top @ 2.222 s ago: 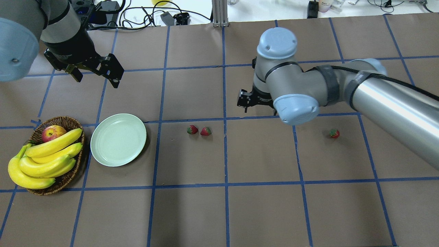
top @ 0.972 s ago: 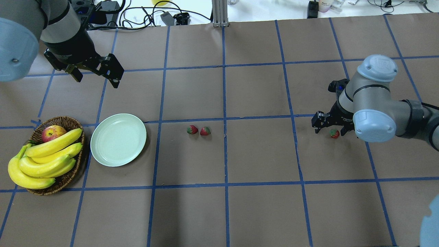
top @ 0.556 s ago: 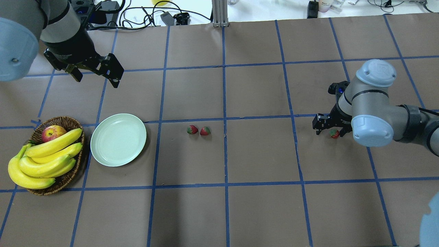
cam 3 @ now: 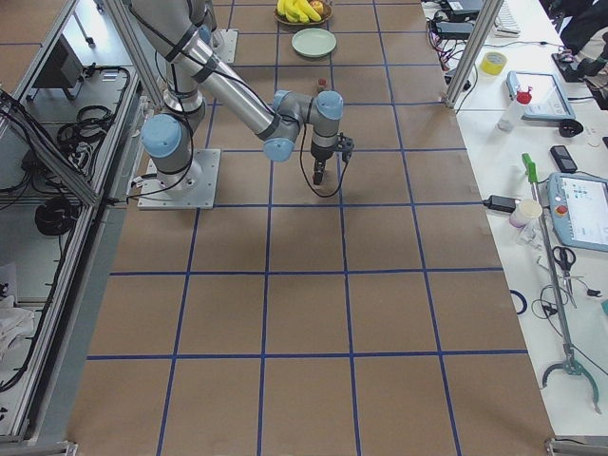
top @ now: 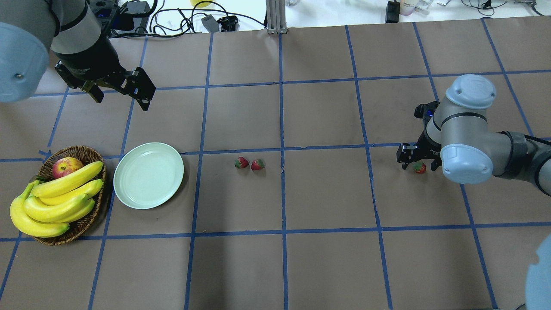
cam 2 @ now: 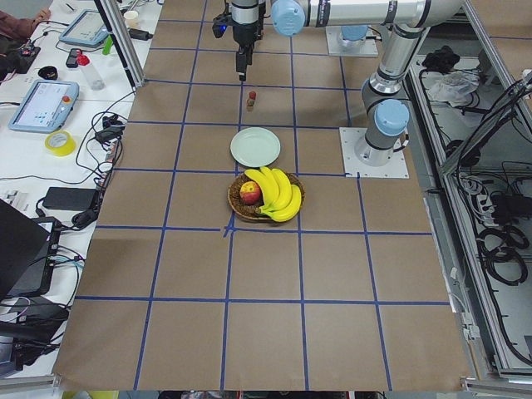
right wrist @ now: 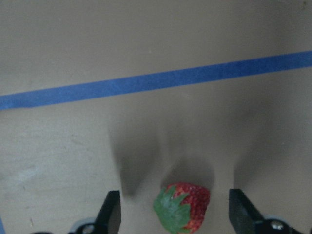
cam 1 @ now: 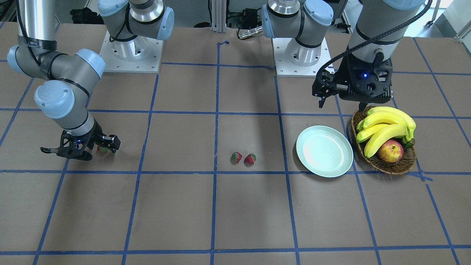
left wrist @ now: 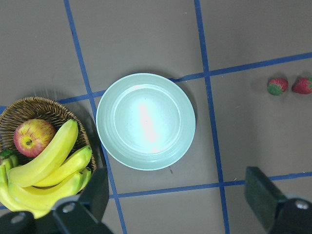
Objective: Collect all strawberries into plate
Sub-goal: 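Carry the strawberry next to the other two and release it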
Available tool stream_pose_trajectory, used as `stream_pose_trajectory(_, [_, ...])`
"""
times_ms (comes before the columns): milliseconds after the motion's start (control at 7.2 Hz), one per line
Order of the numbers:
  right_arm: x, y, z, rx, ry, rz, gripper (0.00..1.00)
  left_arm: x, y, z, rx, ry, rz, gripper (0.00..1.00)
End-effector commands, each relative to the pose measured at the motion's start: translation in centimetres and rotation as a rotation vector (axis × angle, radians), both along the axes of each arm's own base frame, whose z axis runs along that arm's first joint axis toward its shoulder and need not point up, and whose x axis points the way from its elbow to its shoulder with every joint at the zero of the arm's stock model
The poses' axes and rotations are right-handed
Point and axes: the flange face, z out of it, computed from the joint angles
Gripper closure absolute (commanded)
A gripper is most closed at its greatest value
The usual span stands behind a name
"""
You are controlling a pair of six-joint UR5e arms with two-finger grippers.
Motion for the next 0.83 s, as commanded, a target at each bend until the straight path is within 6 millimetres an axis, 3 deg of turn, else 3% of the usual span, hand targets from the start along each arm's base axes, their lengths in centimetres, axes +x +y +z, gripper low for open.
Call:
stream_pose_trajectory(0, [-0.1, 0.0, -0.1, 0.005, 0.011, 0.001, 0.54, 0.0, -0.1, 0.0, -0.006, 0.001, 0.0, 0.0])
stream_pose_trajectory(139, [-0.2, 0.1, -0.2, 0.007, 0.012, -0.001, 0.79, 0.0, -0.1, -0.1, -0.005, 0.001, 0.0, 0.0])
stream_pose_trajectory(278, [-0.5, -0.1, 0.0, 0.002, 0.012, -0.009, 0.97, 0.0, -0.1, -0.1, -0.004, -0.001, 0.0, 0.0])
stream_pose_trajectory(556, [-0.5, -0.2, 0.8, -0.008, 0.013, -0.018, 1.0, 0.0, -0.1, 0.1, -0.008, 0.001, 0.0, 0.0])
stream_pose_trajectory(694, [1.2, -1.0, 2.7, -0.051, -0.001, -0.005, 1.0, 0.0, -0.1, 0.0, -0.007, 0.001, -0.002, 0.0])
